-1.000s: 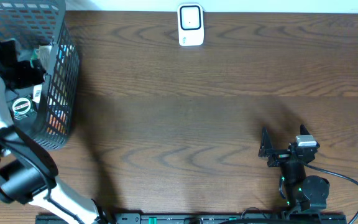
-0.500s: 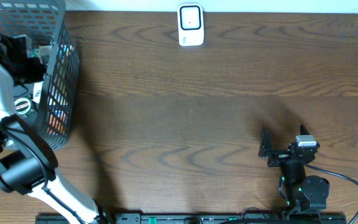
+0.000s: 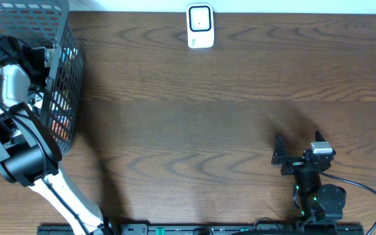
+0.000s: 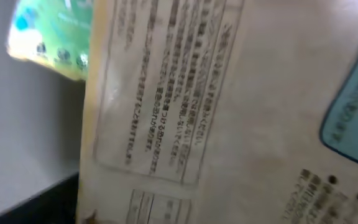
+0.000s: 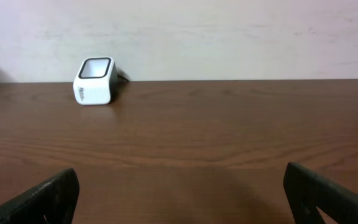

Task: Scan the item barcode
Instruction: 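Grasp the yellow-white snack bag in the basket with the left gripper, then lift the snack bag out and carry it toward the white scanner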

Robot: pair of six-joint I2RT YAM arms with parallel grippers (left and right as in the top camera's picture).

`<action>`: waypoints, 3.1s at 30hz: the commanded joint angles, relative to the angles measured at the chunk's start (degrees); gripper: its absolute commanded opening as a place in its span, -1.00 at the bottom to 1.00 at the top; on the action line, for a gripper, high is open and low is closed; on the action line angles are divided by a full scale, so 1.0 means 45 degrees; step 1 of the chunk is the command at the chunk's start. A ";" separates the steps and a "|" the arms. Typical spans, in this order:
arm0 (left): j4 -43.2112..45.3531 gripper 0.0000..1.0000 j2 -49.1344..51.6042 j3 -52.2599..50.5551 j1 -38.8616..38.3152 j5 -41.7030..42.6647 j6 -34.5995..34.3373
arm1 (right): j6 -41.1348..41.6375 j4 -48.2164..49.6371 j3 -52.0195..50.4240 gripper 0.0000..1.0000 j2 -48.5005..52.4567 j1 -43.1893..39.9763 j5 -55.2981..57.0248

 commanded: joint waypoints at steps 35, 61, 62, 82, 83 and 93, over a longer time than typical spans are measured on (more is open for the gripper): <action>0.0525 -0.85 -0.9428 0.0185 0.0034 0.2939 -1.0253 | 0.0044 -0.0049 -0.0015 0.99 -0.0073 -0.0204 0.0049; -0.0495 -0.85 -0.7310 0.0102 -0.8689 0.1404 -1.0482 | 0.0049 -0.0049 -0.0015 0.99 -0.0073 -0.0204 0.0044; -0.0495 -0.85 -0.6999 0.0097 -0.8976 0.1175 -1.0603 | 0.0049 -0.0049 -0.0015 0.99 -0.0073 -0.0204 0.0049; 0.1195 -0.06 -0.1404 0.0087 -1.2099 0.0976 -1.1963 | 0.0049 -0.0049 -0.0015 0.99 -0.0073 -0.0204 0.0049; 0.1190 0.05 -0.1394 0.0087 -1.2118 0.0976 -1.1963 | 0.0049 -0.0049 -0.0015 0.99 -0.0073 -0.0204 0.0049; 0.1185 0.13 -0.2662 0.0092 -1.1672 0.1030 -1.0860 | 0.0049 -0.0049 -0.0015 0.98 -0.0073 -0.0204 0.0049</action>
